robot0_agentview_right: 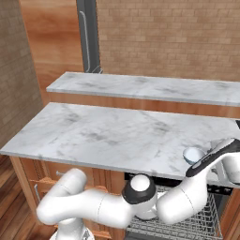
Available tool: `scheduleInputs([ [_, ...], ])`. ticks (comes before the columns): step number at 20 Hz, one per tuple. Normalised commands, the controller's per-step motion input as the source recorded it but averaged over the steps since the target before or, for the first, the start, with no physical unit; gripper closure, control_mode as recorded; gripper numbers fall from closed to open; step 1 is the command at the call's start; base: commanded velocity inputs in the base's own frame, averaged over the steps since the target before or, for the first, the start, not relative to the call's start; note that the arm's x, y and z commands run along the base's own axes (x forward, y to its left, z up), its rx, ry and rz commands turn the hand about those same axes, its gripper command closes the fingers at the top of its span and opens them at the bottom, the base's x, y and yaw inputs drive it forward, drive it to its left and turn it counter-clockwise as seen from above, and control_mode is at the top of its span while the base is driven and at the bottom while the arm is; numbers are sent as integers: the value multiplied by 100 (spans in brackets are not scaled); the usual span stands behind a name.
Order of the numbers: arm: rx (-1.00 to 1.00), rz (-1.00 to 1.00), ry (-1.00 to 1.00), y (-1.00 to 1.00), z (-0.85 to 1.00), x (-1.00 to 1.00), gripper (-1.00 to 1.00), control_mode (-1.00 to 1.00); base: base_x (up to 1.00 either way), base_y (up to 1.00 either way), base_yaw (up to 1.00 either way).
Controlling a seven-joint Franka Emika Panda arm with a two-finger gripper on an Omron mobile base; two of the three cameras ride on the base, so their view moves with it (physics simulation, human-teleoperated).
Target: Pick up the cup and bowl from the counter, place them in the dishwasher, and close the dishwasher door.
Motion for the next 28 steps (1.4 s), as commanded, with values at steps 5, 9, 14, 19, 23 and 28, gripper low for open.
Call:
scheduleInputs([
  [5,1,11,0,1,-31,16,-100,-100,0,0,0],
  [9,0,12,0,1,-23,14,-100,-100,0,0,0],
  [14,1,7,0,0,-13,49,-100,-100,0,0,0],
  [19,4,5,0,1,-18,49,-100,-100,0,0,0],
  [23,7,8,1,0,-31,26,-100,-100,0,0,0],
  [28,9,8,2,0,-39,20,100,-100,0,0,0],
])
